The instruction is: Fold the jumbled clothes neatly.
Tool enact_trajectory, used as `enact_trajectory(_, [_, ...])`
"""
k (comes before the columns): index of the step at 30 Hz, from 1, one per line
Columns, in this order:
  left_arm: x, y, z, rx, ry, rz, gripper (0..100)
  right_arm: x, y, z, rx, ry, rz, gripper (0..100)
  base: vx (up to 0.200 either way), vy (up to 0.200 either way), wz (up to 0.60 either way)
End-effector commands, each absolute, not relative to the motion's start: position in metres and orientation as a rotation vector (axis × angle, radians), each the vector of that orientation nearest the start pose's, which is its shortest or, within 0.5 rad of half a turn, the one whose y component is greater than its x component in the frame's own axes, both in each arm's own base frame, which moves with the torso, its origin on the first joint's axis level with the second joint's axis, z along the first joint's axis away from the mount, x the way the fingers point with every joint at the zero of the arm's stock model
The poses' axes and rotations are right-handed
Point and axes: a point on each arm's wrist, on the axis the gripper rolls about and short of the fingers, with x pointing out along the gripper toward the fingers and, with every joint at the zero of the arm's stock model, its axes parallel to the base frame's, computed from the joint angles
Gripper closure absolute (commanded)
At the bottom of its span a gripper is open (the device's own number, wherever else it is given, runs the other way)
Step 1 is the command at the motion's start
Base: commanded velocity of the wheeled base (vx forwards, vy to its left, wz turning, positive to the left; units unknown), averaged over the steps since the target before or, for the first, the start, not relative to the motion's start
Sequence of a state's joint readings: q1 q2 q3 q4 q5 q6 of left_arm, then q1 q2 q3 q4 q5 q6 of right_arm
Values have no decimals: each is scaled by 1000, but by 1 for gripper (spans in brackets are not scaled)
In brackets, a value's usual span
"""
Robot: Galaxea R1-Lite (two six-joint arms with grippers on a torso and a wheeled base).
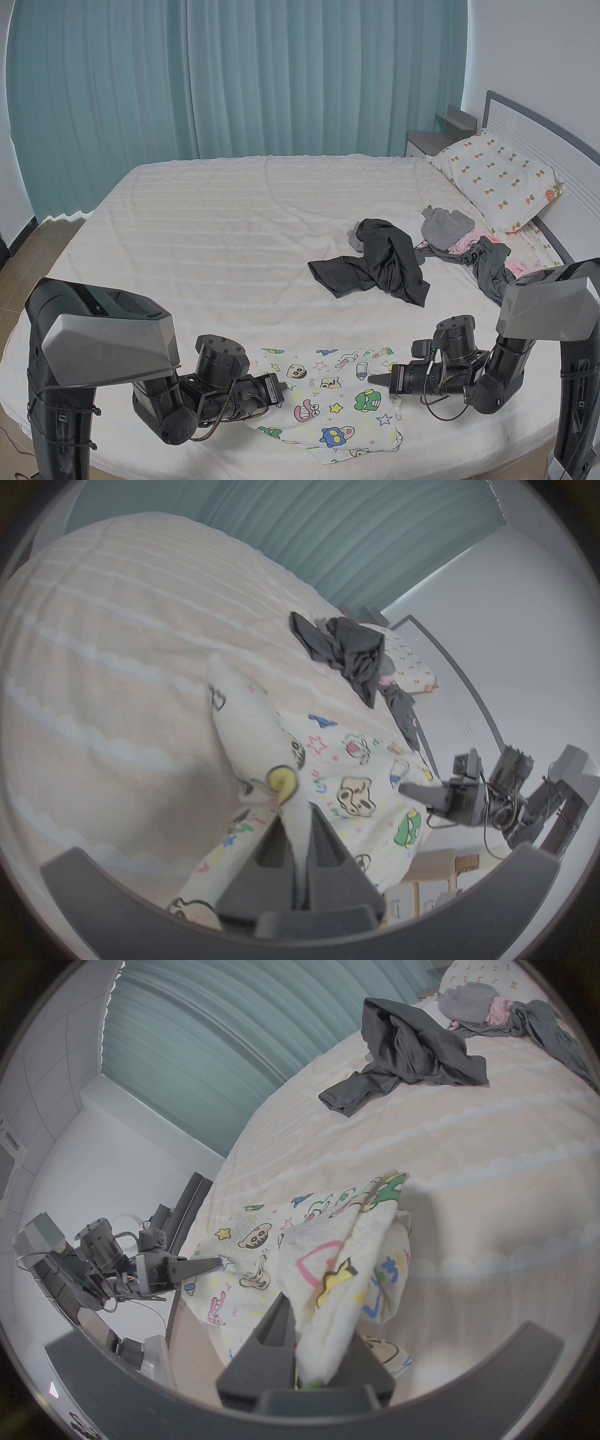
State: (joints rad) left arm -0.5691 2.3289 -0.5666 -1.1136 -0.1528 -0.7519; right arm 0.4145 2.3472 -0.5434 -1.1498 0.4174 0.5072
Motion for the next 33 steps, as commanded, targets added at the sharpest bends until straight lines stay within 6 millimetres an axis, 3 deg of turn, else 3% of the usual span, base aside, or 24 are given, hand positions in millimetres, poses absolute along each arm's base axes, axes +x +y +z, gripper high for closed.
enact_trajectory(1, [274, -177, -34, -523, 869, -392, 100, 290, 140, -45, 443, 888, 604, 100, 0, 0, 0])
enact_trajectory(4, [274, -176, -38, -492, 862, -372, 100, 290, 140, -46, 436, 887, 605, 100, 0, 0, 0])
enact_trajectory(6, [273, -176, -55, -395, 857, -332, 100, 290, 140, -46, 436, 889, 603, 100, 0, 0, 0])
enact_trajectory(12, [273, -176, -56, -384, 853, -324, 100, 290, 140, -46, 434, 894, 601, 100, 0, 0, 0])
enact_trajectory(13, [273, -177, -56, -384, 853, -324, 0, 290, 140, -47, 431, 896, 603, 100, 0, 0, 0])
enact_trajectory(14, [273, -177, -56, -384, 855, -323, 0, 289, 140, -48, 425, 900, 605, 0, 0, 0, 0])
enact_trajectory(21, [273, -173, -57, -380, 862, -312, 0, 288, 138, -52, 373, 889, 577, 0, 0, 0, 0])
enact_trajectory(25, [275, -159, -57, -364, 868, -289, 0, 283, 134, -54, 308, 888, 564, 0, 0, 0, 0])
enact_trajectory(28, [262, -143, -61, -241, 918, -347, 0, 272, 129, -60, 211, 915, 585, 0, 0, 0, 0])
enact_trajectory(33, [256, -140, -64, -188, 935, -369, 0, 268, 127, -68, 111, 921, 545, 0, 0, 0, 0])
